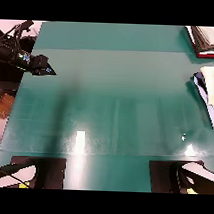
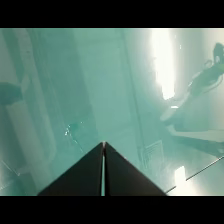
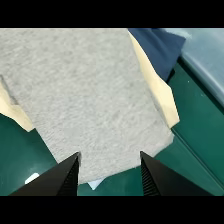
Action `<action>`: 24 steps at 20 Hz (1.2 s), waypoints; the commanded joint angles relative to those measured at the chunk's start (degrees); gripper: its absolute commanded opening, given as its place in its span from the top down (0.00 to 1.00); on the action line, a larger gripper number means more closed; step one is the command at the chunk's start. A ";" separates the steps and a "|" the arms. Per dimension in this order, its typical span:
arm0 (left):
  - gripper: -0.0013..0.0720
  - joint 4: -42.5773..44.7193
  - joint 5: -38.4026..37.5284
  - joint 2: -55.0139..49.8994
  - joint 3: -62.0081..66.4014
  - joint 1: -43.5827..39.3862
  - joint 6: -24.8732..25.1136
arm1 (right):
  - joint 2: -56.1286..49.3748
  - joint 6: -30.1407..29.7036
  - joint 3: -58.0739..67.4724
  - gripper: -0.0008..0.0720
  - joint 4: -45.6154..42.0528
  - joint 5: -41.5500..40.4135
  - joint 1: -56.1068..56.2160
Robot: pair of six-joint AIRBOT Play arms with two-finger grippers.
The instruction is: Fold the shirts.
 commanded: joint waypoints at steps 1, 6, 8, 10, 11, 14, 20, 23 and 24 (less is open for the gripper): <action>0.95 0.02 0.31 -0.02 0.00 0.00 0.70 | 4.33 4.17 -2.32 0.37 4.07 -3.13 -1.42; 0.95 0.00 0.90 -0.02 0.02 0.00 1.18 | 11.26 4.17 -2.34 0.37 20.55 -8.87 6.78; 0.95 0.02 1.88 -0.02 0.02 0.02 1.18 | 13.60 4.15 -2.34 0.37 21.59 -9.75 13.66; 0.95 0.02 2.93 -0.02 0.02 0.00 1.18 | 15.21 4.15 -2.34 0.38 21.53 -9.75 21.31; 0.95 0.02 3.39 -0.02 0.02 0.00 1.18 | 15.80 4.15 -2.34 0.49 21.53 -9.79 25.20; 0.95 0.02 4.28 -0.02 0.02 0.00 1.18 | 17.00 4.15 -2.34 0.97 21.49 -10.05 35.08; 0.95 0.02 6.08 -0.02 0.02 0.02 1.18 | 15.41 4.15 -2.23 0.97 21.51 -10.05 47.30; 0.95 0.02 6.16 -0.02 0.02 0.02 1.18 | 13.86 4.17 -2.23 0.97 21.51 -9.22 50.07; 0.95 0.02 6.16 -0.02 0.02 0.02 1.18 | 13.35 4.17 -2.23 0.97 21.53 -8.98 50.66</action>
